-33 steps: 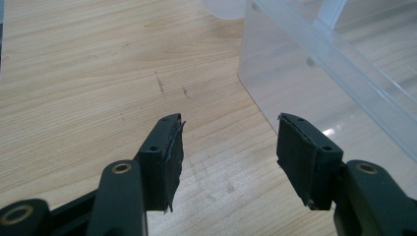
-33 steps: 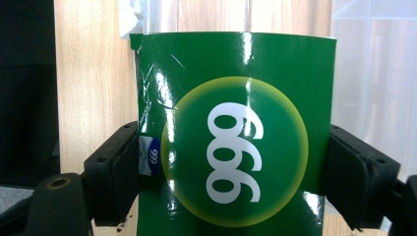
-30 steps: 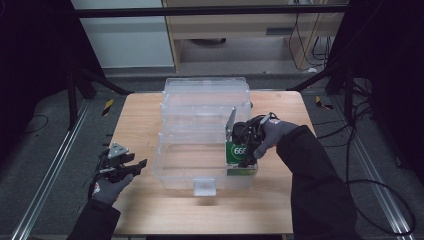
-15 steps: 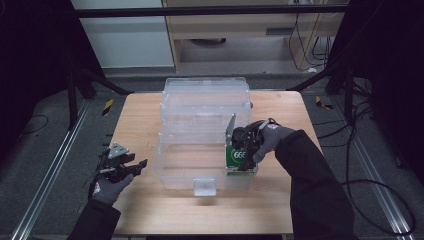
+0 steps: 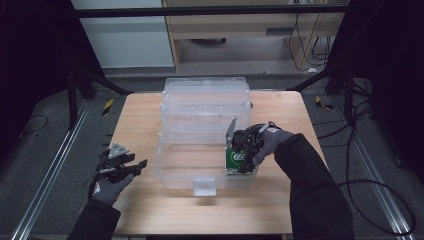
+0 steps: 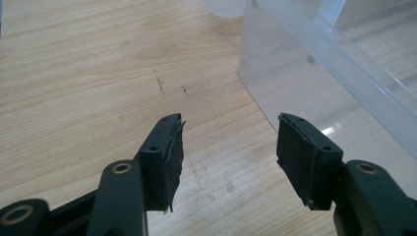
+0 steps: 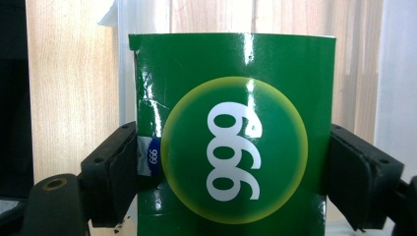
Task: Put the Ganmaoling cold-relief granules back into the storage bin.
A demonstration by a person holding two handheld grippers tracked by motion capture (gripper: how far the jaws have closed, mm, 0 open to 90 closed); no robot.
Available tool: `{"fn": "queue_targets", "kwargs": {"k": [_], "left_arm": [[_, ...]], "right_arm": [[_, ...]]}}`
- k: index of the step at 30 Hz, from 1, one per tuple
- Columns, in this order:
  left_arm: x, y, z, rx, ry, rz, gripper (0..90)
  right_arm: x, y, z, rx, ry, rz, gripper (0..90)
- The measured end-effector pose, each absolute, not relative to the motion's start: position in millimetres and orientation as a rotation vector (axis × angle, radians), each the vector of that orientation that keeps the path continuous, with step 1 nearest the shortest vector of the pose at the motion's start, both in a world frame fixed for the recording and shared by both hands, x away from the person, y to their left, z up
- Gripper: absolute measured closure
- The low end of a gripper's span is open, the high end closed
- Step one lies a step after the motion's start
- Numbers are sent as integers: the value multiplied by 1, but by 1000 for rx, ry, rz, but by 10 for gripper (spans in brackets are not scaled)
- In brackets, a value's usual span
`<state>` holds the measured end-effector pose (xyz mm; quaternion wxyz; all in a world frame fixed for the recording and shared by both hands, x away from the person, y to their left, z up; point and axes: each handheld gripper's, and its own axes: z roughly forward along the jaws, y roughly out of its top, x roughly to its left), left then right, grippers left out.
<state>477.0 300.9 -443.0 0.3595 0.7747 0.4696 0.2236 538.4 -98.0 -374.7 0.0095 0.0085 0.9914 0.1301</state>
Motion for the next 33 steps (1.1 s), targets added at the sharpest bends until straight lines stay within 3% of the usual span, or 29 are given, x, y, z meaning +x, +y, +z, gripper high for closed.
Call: {"fn": "queue_targets", "kwargs": {"k": [33], "left_arm": [[477, 299, -444, 2006, 1211, 572, 427]], "right_arm": [[529, -102, -381, 112, 3025, 425, 154]]}}
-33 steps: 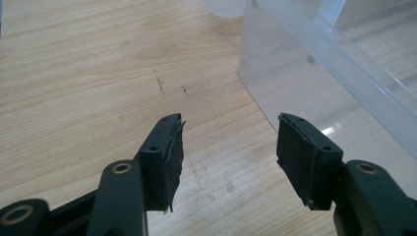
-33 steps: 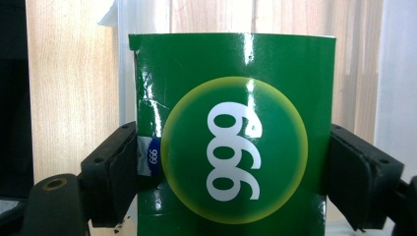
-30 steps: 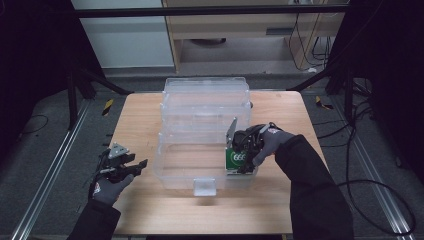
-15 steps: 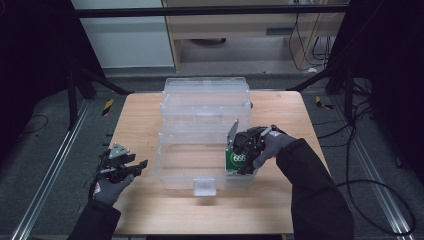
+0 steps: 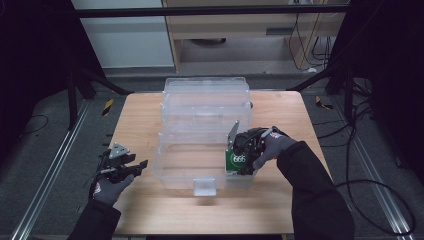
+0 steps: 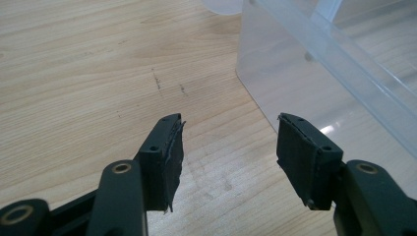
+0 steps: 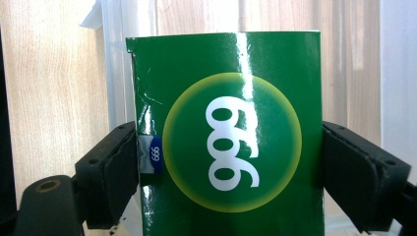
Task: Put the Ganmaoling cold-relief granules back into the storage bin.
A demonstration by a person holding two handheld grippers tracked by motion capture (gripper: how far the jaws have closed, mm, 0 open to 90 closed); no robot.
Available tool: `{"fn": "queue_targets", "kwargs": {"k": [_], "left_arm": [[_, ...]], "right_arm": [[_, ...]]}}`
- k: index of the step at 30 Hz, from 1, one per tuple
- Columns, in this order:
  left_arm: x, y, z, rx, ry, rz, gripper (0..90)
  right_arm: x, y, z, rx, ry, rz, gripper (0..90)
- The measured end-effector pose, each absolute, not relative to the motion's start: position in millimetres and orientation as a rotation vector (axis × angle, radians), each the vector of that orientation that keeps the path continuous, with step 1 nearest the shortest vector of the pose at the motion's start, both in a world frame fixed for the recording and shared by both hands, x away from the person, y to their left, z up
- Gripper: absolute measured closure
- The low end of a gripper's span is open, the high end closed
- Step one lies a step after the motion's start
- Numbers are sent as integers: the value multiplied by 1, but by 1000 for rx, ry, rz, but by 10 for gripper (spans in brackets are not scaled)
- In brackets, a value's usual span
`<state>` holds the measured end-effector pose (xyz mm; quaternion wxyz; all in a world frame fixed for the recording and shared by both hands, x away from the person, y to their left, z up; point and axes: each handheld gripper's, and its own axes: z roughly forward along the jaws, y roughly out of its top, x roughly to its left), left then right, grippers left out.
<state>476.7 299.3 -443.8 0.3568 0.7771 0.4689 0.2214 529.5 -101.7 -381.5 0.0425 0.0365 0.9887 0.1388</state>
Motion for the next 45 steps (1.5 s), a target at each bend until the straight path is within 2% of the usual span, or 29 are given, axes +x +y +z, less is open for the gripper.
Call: {"fn": "queue_targets", "kwargs": {"k": [11, 18, 36, 45], "left_arm": [[477, 299, -444, 2005, 1211, 571, 427], [477, 300, -443, 2002, 1212, 572, 427], [476, 300, -441, 1982, 1208, 580, 445], [475, 299, -440, 1981, 1204, 583, 446]], "right_arm": [[527, -102, -384, 117, 3009, 410, 151], [529, -107, -377, 176, 2977, 444, 188], [512, -116, -353, 357, 2860, 696, 331], [502, -110, -355, 418, 2841, 767, 446]]}}
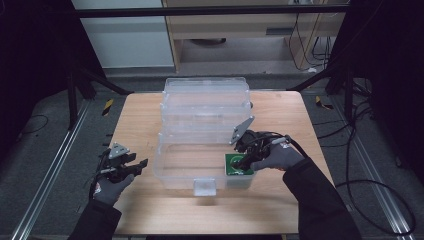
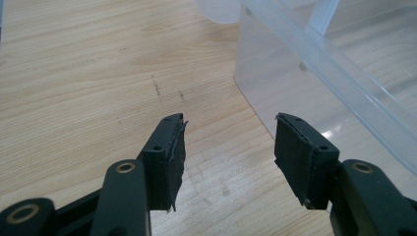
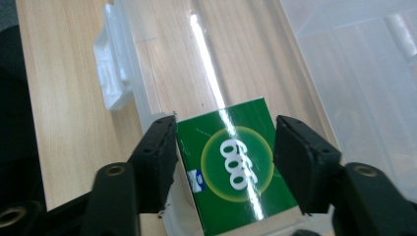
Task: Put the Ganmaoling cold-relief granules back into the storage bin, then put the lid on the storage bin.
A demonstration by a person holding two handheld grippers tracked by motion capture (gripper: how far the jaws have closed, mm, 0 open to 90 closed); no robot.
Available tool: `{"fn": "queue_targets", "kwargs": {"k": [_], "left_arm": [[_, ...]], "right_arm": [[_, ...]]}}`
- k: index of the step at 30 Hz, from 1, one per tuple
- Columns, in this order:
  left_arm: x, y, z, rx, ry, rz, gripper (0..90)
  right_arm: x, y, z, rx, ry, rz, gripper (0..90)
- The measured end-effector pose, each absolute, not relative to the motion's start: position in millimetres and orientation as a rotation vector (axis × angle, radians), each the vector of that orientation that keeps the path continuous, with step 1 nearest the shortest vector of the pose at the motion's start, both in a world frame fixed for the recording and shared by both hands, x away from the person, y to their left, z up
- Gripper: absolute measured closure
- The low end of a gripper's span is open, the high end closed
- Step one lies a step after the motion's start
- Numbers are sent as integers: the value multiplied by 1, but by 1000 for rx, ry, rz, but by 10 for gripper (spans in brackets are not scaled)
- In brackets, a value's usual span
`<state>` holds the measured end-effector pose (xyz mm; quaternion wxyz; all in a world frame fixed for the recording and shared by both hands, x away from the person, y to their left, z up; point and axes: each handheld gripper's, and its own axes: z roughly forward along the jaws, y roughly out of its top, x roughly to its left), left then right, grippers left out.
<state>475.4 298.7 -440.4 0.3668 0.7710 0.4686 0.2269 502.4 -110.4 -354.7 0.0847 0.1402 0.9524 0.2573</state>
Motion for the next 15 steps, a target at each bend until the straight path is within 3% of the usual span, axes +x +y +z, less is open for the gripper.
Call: {"fn": "queue_targets", "kwargs": {"k": [4, 15], "left_arm": [[476, 300, -440, 1980, 1204, 585, 446], [476, 300, -440, 1982, 1202, 583, 446]], "right_arm": [[500, -104, -357, 428, 2848, 759, 486], [501, -94, -367, 428, 2940, 717, 473]]}}
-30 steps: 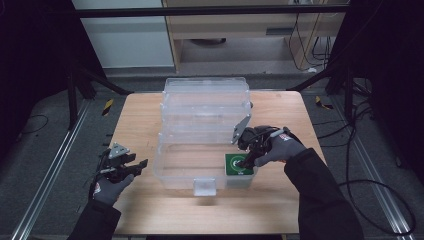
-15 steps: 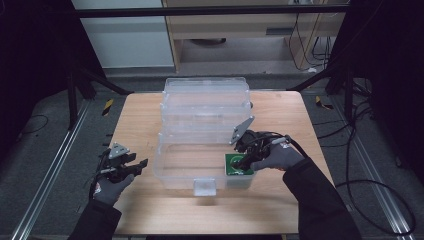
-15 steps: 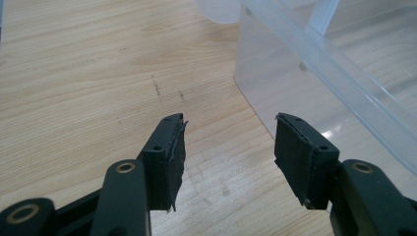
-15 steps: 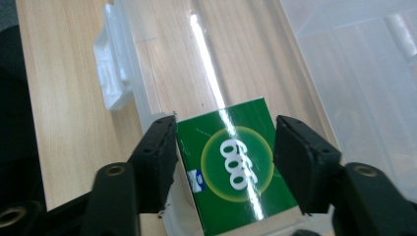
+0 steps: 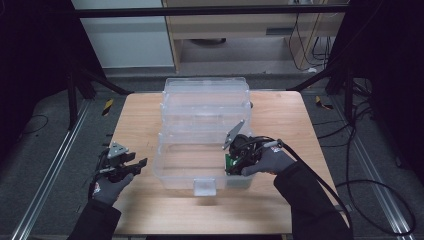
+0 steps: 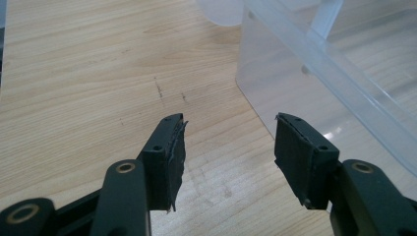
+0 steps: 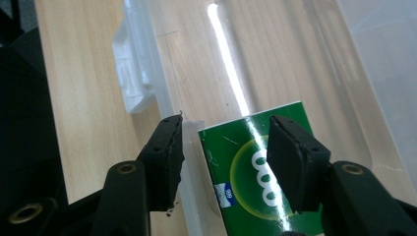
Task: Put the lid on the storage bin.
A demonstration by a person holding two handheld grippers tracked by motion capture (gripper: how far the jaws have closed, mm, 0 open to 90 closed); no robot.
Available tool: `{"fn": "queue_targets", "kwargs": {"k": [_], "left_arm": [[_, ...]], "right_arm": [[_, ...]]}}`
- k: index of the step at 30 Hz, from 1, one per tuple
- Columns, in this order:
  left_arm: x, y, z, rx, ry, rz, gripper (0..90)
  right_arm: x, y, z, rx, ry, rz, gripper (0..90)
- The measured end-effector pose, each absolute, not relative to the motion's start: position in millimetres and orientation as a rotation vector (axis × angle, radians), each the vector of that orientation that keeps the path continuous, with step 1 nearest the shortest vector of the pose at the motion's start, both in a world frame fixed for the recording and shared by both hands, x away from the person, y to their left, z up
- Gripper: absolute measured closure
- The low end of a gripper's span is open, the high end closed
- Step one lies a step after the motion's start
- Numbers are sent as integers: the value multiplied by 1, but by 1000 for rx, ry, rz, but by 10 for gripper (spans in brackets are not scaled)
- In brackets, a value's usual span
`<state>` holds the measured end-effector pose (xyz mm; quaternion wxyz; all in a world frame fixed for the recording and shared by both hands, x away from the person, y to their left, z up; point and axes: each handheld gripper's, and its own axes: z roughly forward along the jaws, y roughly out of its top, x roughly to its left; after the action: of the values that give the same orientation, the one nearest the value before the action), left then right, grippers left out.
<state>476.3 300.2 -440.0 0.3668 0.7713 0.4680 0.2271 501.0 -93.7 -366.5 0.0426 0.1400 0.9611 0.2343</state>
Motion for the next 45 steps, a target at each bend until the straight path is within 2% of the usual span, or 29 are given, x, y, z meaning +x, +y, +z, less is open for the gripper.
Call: {"fn": "queue_targets", "kwargs": {"k": [6, 16, 27, 45], "left_arm": [[476, 301, -440, 1978, 1205, 584, 446], [477, 302, -440, 1978, 1206, 580, 447], [475, 303, -437, 1972, 1205, 587, 498], [475, 306, -425, 1944, 1188, 599, 530]], "right_arm": [[499, -90, -369, 398, 2949, 751, 430], [497, -78, -367, 347, 2961, 747, 413], [492, -61, -373, 283, 3013, 688, 464], [492, -42, -400, 227, 3114, 543, 573]]}}
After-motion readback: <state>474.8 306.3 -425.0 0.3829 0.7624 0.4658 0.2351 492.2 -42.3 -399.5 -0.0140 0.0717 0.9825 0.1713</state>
